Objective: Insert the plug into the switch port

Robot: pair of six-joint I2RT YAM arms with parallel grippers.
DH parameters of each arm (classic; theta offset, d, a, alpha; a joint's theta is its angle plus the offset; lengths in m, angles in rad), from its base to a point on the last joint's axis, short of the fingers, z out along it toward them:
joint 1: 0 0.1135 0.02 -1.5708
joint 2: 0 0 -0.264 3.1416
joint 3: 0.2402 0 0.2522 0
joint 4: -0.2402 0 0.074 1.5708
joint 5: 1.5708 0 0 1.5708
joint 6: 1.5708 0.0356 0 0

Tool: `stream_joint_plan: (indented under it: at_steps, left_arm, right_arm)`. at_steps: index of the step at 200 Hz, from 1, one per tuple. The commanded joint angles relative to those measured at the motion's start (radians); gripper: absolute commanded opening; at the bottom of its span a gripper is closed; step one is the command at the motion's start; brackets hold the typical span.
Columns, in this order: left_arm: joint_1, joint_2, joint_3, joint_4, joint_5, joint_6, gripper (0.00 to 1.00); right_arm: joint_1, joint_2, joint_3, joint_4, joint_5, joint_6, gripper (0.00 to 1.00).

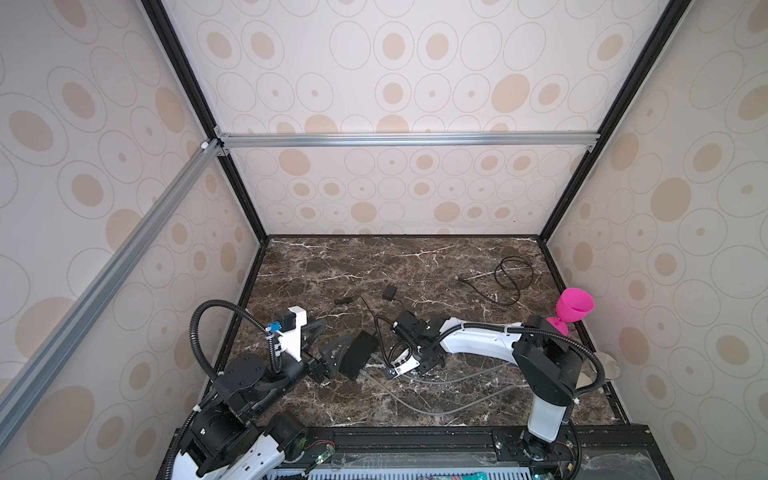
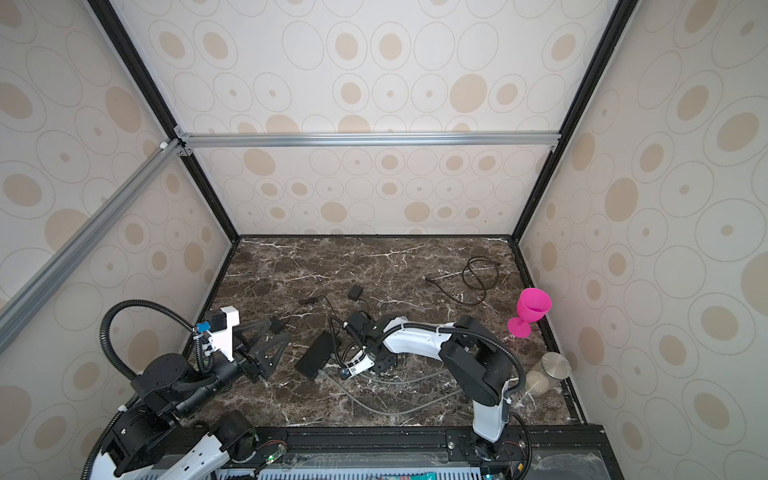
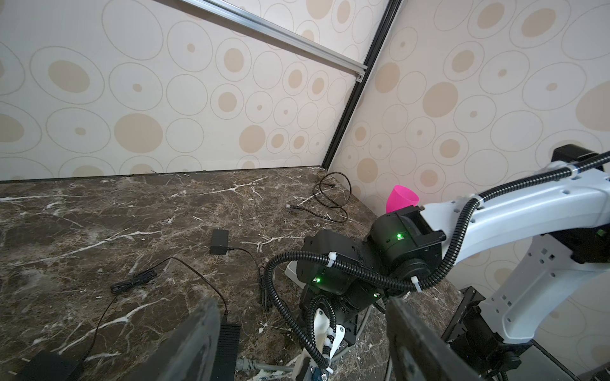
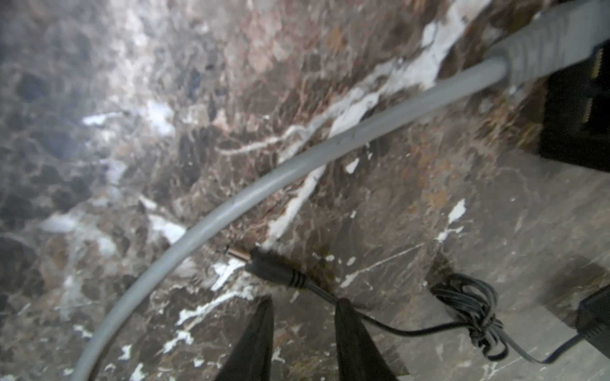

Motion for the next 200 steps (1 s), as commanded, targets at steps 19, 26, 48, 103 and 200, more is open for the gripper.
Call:
stream_joint_plan:
  at_steps: [19, 26, 48, 103, 200]
  left_arm:
    - [0.005, 0.008, 0.004, 0.005, 0.006, 0.013, 0.79]
    - [0.004, 0.007, 0.005, 0.005, 0.006, 0.013, 0.79]
    - [0.004, 0.008, 0.005, 0.003, 0.004, 0.013, 0.79]
    - [0.004, 0.004, 0.004, 0.003, 0.003, 0.013, 0.79]
    - [0.004, 0.007, 0.005, -0.001, -0.008, 0.008, 0.80]
  right_arm:
    - [0.021, 0.029, 0.012, 0.000, -0.044, -0.010, 0.34]
    - [0.021, 0.029, 0.015, -0.005, -0.055, -0.010, 0.34]
    - [0.021, 0.044, 0.039, -0.048, -0.106, -0.012, 0.34]
    - [0.008, 0.131, 0.112, -0.116, -0.118, 0.048, 0.30]
    - [-0.029, 0.064, 0.059, -0.019, -0.185, 0.184, 0.13]
